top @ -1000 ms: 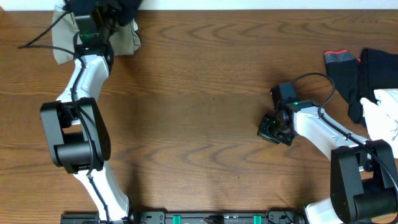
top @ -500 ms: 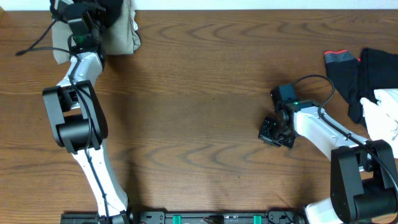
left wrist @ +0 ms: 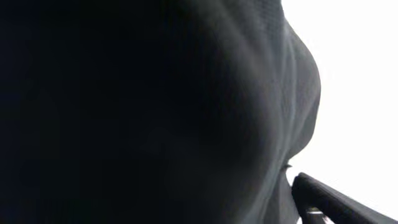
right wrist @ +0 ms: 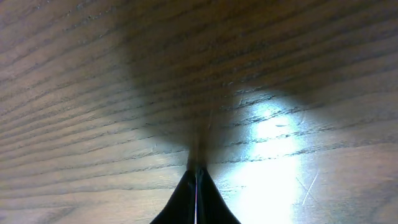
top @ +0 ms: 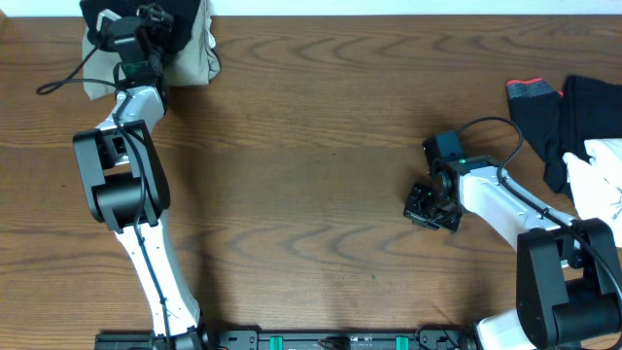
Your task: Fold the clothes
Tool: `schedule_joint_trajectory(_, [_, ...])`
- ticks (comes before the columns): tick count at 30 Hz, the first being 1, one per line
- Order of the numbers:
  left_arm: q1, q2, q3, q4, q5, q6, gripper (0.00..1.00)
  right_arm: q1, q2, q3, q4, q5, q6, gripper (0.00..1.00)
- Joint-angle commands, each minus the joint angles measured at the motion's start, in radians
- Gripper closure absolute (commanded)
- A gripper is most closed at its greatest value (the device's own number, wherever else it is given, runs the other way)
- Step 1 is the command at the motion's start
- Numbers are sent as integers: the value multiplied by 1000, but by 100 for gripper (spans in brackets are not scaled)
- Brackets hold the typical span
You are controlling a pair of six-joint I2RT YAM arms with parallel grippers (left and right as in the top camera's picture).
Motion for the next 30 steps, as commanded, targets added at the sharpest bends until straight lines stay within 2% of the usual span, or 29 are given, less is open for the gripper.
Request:
schedule_joint_trajectory(1, [2,18,23,-5,-1,10,2,-9,47,-49,-11,44,-12,97])
schedule_joint_trajectory(7, [2,-3,23,-66,25,-11,2,-9,47,-49,-11,36,-11,97])
schedule_joint_trajectory(19, [2,-159,23,-217,0,-20,2,-8,47,-49,-12,21,-12,99])
schedule_joint_trajectory(27, [2,-173,23,-352,-14,-20,2,-8,47,-49,-19,2,-27,99])
schedule_joint_trajectory(30, [2,-186,23,-406,-16,41,2,-8,47,-49,-23,2,-27,99])
